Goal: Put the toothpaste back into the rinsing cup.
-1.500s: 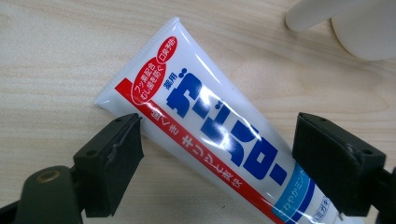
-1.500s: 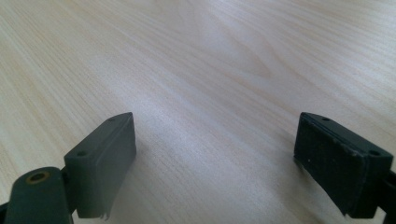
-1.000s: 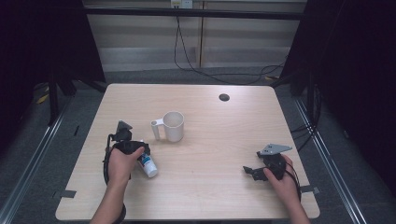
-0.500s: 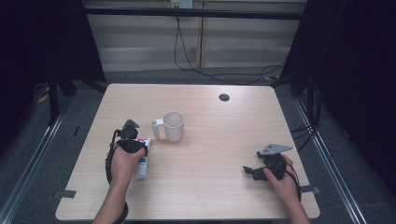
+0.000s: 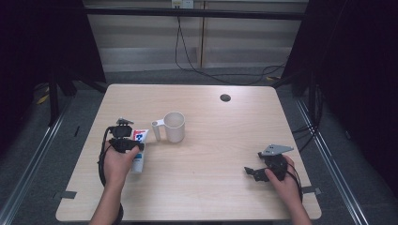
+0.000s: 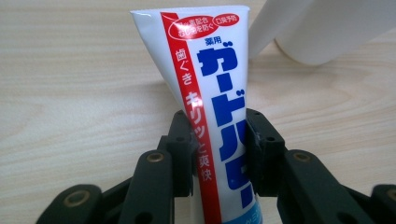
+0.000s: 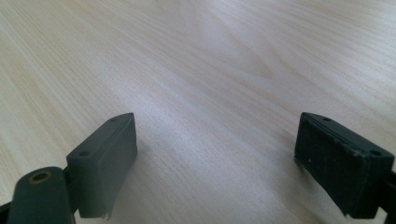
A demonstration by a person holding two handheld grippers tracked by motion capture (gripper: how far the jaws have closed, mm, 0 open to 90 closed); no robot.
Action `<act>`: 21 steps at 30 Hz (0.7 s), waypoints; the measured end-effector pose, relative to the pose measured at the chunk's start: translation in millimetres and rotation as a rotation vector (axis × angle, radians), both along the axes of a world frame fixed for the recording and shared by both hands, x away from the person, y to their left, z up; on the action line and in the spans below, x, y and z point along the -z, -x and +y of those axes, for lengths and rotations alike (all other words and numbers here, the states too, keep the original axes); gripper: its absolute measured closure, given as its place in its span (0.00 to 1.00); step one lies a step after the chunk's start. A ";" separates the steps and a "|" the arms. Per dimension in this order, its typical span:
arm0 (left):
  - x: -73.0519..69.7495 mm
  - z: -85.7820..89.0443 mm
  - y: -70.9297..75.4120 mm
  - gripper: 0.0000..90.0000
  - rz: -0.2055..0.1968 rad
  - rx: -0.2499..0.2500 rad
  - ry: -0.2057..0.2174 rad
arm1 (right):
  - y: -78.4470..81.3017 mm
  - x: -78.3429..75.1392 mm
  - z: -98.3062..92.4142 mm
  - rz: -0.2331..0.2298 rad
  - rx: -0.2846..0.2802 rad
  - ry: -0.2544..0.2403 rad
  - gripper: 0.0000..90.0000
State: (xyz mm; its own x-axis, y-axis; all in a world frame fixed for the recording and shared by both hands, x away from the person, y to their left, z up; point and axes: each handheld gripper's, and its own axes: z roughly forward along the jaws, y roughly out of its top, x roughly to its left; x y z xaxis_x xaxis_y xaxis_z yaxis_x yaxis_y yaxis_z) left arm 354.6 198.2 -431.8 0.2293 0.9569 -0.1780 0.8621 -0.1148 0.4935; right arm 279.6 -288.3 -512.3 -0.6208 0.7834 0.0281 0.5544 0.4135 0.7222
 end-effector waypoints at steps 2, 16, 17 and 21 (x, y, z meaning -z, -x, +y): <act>-2.9 1.4 1.1 0.74 -0.034 0.000 0.008 | -0.1 0.1 -0.1 -0.001 -0.001 0.000 0.14; -21.4 -2.9 6.5 0.74 -0.168 0.057 0.058 | 0.0 0.0 0.0 -0.001 0.000 0.001 0.14; -22.4 -3.7 6.9 0.74 -0.181 0.064 0.057 | 0.0 0.0 0.1 0.000 0.000 0.000 0.14; -26.2 -5.7 7.7 0.74 -0.206 0.081 0.059 | 0.0 0.1 0.0 -0.001 -0.001 0.001 0.14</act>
